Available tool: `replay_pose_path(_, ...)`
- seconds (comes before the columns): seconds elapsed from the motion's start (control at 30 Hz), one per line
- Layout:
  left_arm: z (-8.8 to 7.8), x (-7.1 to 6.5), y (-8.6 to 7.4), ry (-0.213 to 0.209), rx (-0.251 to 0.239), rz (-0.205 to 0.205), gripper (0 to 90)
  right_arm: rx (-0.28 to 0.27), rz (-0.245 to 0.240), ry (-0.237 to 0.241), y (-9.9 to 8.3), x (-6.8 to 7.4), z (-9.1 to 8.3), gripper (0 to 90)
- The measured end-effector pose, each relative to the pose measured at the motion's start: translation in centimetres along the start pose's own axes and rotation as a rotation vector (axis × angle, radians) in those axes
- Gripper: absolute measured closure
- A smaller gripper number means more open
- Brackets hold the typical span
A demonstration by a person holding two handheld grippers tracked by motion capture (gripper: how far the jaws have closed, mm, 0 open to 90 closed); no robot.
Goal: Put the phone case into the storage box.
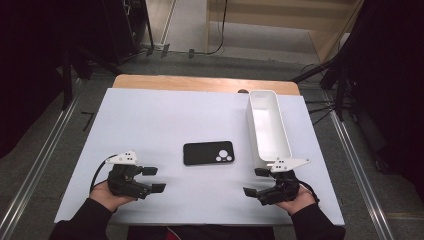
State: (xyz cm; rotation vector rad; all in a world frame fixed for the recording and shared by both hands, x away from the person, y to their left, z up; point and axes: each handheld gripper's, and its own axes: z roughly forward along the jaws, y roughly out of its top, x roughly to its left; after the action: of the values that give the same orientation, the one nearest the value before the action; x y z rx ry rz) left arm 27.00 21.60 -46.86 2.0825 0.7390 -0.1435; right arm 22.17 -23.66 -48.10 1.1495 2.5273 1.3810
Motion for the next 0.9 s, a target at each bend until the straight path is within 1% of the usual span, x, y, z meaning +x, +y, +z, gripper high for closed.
replay_pose_path(0.1, -0.01, 0.08, 0.03, -0.005, -0.004, -0.001, 23.1, 0.002, -0.009, 0.004, -0.01, 0.0, 0.08, 12.7)
replay_pose_path(0.2, -0.03, 0.08, 0.03, -0.006, -0.004, 0.0, 23.1, 0.002, -0.008, 0.007, -0.02, 0.01, 0.08, 12.7)
replay_pose_path(0.3, -0.16, 0.14, 0.07, -0.002, 0.001, -0.004, 23.1, -0.006, 0.002, 0.024, 0.05, 0.03, 0.09, 12.7)
replay_pose_path(0.43, -0.28, 0.18, 0.11, 0.0, -0.002, -0.003, 23.1, -0.012, -0.004, 0.034, 0.11, 0.13, 0.11, 12.7)
replay_pose_path(0.7, -0.31, 0.24, 0.13, -0.002, 0.005, -0.001, 23.1, -0.008, 0.002, 0.025, 0.09, 0.09, 0.08, 12.7)
replay_pose_path(0.77, -0.33, 0.27, 0.13, -0.005, 0.004, -0.001, 23.1, -0.004, 0.011, 0.029, 0.09, 0.12, 0.1, 12.7)
replay_pose_path(0.83, -0.33, 0.27, 0.15, -0.006, 0.001, -0.004, 23.1, -0.007, 0.002, 0.027, 0.08, 0.09, 0.13, 12.7)
replay_pose_path(0.9, -0.35, 0.26, 0.15, -0.005, 0.002, -0.004, 23.1, -0.004, 0.005, 0.025, 0.06, 0.12, 0.07, 12.7)
